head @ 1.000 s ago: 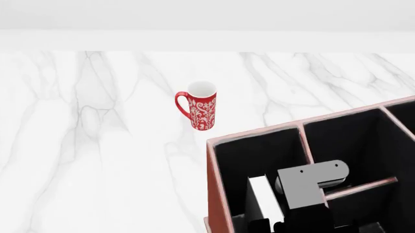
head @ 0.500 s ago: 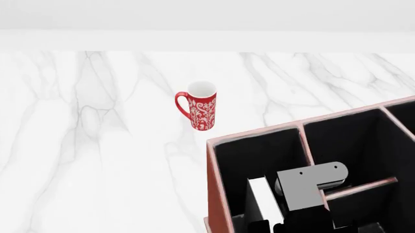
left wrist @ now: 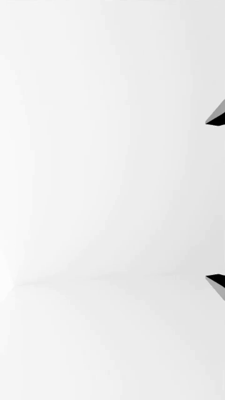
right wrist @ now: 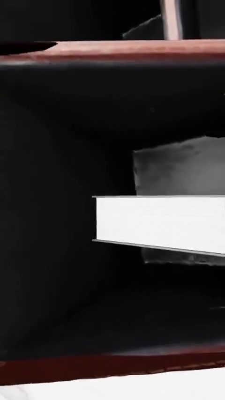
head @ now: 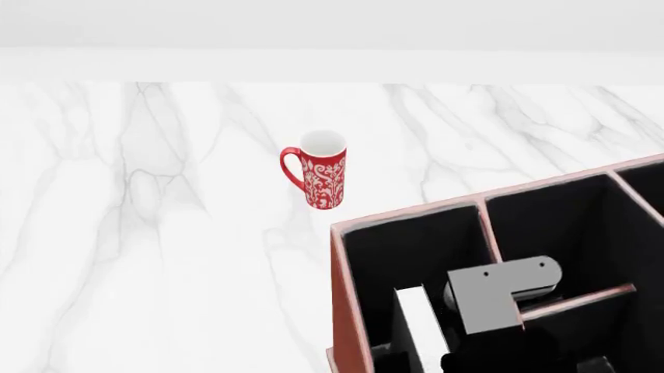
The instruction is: Pick up the book and place it in the left compartment of the caddy.
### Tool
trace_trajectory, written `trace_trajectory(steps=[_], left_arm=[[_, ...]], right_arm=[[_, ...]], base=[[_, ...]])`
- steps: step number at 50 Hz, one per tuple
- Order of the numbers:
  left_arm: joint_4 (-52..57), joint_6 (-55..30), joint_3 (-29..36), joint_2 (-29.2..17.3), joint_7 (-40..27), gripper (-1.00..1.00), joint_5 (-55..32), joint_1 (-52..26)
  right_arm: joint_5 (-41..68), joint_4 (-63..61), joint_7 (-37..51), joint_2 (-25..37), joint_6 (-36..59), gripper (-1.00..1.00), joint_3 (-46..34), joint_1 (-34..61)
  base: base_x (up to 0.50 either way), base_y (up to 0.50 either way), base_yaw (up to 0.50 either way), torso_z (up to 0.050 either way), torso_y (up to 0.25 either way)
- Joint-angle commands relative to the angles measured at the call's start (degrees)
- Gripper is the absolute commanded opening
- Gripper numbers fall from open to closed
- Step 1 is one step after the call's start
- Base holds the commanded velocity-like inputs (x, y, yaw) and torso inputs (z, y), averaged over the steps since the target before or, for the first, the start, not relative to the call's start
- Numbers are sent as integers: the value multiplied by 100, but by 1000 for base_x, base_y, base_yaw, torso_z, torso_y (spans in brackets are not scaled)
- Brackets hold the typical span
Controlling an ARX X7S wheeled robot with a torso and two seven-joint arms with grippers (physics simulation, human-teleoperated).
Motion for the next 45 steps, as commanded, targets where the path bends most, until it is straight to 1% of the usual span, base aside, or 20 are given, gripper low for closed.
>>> trace_trajectory(steps=[1,13,29,45], left_arm=[[15,-2,-8,-9,-7,100,-20,10],[20,7,-6,-12,-13,100,-28,19],[34,-16,-14,-30,-37,100,-60,9],[136,-10,-119,-3,-73,100,-173,30]], right_arm=[[-121,39,11,-31,5,100,76,10],[4,-128,129,48,-16,100,184,36],[578,-914,675,349,-26,100,600,207],[835,-1685,1213,522,-265,100,918,189]], base=[[0,0,0,0,0],[0,0,0,0,0],[0,0,0,0,0],[0,0,0,0,0]])
